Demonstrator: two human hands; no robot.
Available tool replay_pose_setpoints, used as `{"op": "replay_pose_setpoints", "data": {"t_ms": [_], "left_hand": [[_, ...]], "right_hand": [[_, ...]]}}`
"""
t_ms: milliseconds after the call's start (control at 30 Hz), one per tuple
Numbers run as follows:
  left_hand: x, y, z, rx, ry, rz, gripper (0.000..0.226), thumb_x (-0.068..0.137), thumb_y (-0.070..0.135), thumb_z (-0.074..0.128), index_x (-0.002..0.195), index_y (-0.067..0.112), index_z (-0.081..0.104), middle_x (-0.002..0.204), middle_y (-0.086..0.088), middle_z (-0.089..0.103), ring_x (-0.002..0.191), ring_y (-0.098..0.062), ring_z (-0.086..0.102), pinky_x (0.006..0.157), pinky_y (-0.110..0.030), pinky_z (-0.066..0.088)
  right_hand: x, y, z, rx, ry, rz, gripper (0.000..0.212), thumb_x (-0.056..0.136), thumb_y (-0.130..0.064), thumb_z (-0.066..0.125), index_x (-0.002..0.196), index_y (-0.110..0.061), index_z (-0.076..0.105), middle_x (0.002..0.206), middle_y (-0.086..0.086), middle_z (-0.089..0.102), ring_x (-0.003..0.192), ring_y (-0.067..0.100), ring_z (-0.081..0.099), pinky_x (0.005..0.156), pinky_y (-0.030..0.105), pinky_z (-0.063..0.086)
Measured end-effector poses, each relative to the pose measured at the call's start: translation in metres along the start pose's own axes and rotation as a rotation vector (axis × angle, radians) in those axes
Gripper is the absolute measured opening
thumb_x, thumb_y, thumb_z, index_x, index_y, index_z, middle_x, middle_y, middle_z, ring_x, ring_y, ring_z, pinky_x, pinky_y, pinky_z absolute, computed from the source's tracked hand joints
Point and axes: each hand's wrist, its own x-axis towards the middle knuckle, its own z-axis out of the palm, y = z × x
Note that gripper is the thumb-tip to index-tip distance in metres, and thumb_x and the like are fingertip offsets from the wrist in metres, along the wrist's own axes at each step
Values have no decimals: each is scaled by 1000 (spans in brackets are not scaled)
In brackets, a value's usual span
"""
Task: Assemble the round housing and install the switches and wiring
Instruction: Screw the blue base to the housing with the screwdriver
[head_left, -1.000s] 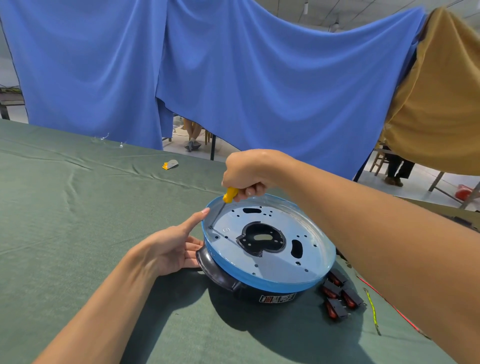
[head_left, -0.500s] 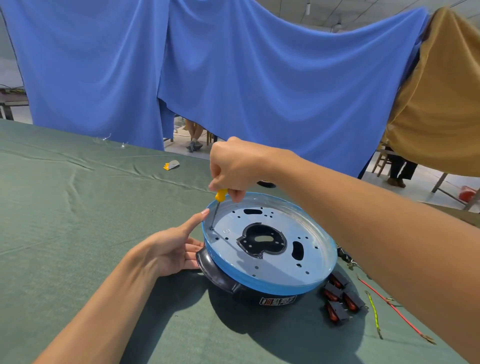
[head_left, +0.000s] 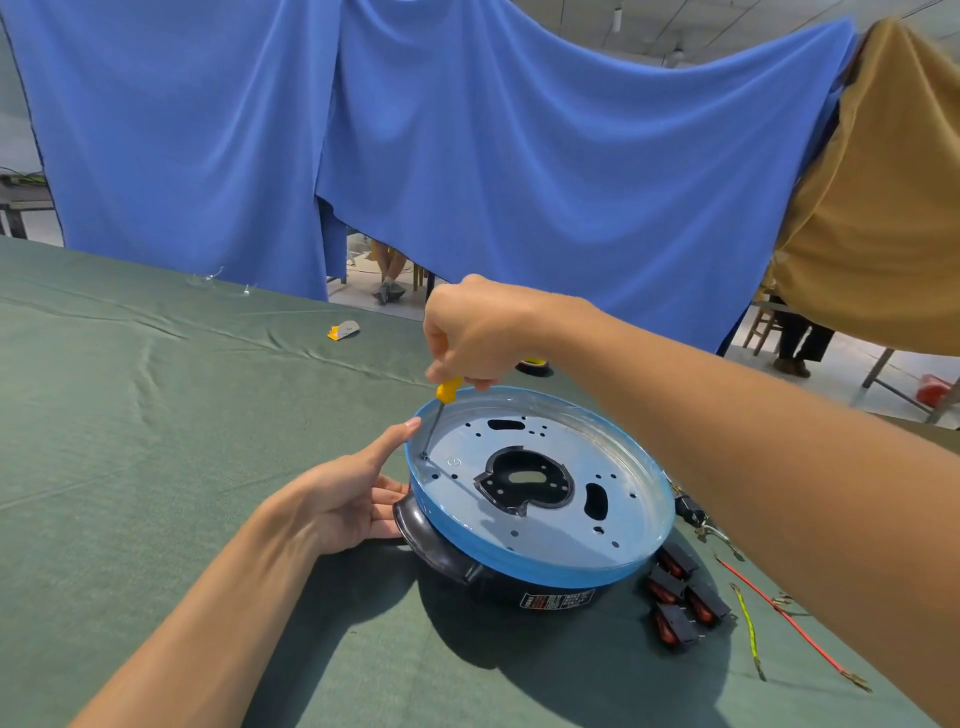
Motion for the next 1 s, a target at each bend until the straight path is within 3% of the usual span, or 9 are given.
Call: {"op": "replay_pose_setpoints", "data": {"t_ms": [167,267,400,467,567,700,800,900,1000], "left_hand": [[0,0,1,3,3,2,79,54,59,80,96,-5,60,69,-18,68,57,-29,69,52,-34,57],[1,-1,0,3,13,9,80,55,59,81,99,-5,59,69,-18,69,59,-30,69,53,-35,57],[0,0,0,7,8,3,85,51,59,81,101,-6,59,71,-19,69,59,-30,70,54,-35,57],[0,0,0,6,6,-3,86,53,59,81,103,-7,59,74,-20,70,61,-30,70,54,-35,57],[0,0,0,9,7,1,84,54,59,80,103,-7,59,73,-19,69,60,-30,70,54,-35,57],[-2,0,1,3,0,18,74,55,58,79,95,-2,59,65,-17,66,55,-28,68,52,-33,56],[-3,0,2,7,0,23,75,55,58,79,95,-3,59,65,-16,66,55,-28,68,51,-34,56],[-2,0,2,2,3,21,78,53,57,80,98,-4,59,66,-17,66,56,-28,68,52,-34,57],[-2,0,2,10,3,19,79,52,58,80,95,-5,59,66,-17,67,56,-27,68,51,-33,56]], "right_hand": [[7,-1,21,86,125,119,43,102,-35,41,65,-15,35,68,4,44,62,23,47,52,30,32],[4,0,10,97,-19,126,42,96,-47,49,72,-14,50,67,2,55,57,17,56,46,22,41],[-2,-1,-4,115,-87,35,20,91,-17,62,108,-7,64,81,8,68,58,15,61,47,20,53],[-3,-2,-2,20,15,5,10,90,-14,61,95,-8,68,70,5,68,56,8,57,59,28,57],[1,-3,12,31,124,52,25,97,-16,53,73,-9,50,62,10,57,41,11,55,42,27,48],[6,2,28,22,175,194,40,102,-25,44,66,-16,30,71,4,36,67,27,47,55,32,33],[-2,5,18,119,27,171,41,97,-43,50,70,-12,49,65,3,52,59,21,52,49,27,35],[-11,2,2,181,-110,82,25,92,-19,57,109,-1,62,81,9,62,60,20,53,43,20,42],[-13,-3,-3,112,-16,7,16,91,-9,57,102,-3,67,80,8,72,56,12,59,49,19,49]]}}
